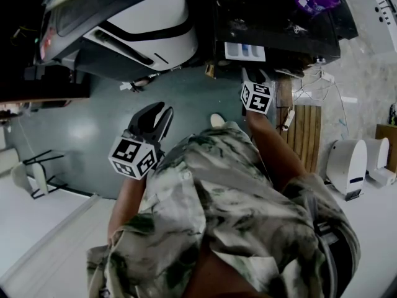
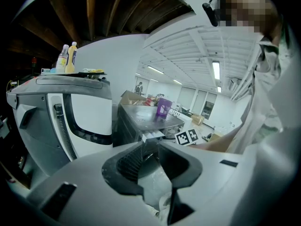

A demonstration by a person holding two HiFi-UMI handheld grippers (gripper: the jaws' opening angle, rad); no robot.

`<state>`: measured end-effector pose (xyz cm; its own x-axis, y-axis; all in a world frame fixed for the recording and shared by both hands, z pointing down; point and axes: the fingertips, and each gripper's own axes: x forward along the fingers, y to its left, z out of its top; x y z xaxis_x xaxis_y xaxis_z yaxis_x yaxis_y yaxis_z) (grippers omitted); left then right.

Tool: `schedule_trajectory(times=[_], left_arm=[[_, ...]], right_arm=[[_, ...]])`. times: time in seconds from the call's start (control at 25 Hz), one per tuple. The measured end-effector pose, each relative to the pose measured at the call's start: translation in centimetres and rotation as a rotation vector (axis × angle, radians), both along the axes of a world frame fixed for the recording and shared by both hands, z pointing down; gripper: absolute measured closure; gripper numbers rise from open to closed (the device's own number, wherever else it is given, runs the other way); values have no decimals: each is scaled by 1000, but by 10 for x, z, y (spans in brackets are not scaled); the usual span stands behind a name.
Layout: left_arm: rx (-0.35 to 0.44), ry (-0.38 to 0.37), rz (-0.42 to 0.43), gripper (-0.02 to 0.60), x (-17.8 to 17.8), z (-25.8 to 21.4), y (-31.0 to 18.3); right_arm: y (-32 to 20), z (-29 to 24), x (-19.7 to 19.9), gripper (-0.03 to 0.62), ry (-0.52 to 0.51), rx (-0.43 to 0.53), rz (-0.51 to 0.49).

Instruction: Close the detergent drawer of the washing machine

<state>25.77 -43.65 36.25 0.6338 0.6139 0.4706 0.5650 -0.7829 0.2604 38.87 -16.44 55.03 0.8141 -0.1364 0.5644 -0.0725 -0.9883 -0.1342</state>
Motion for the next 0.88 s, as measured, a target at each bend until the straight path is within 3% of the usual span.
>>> schedule_trajectory(times=[0.88], left_arm=[[3,-2,-30,466,5,0,-1]], right_arm=[[0,0,15,402,-3,-12,-30]])
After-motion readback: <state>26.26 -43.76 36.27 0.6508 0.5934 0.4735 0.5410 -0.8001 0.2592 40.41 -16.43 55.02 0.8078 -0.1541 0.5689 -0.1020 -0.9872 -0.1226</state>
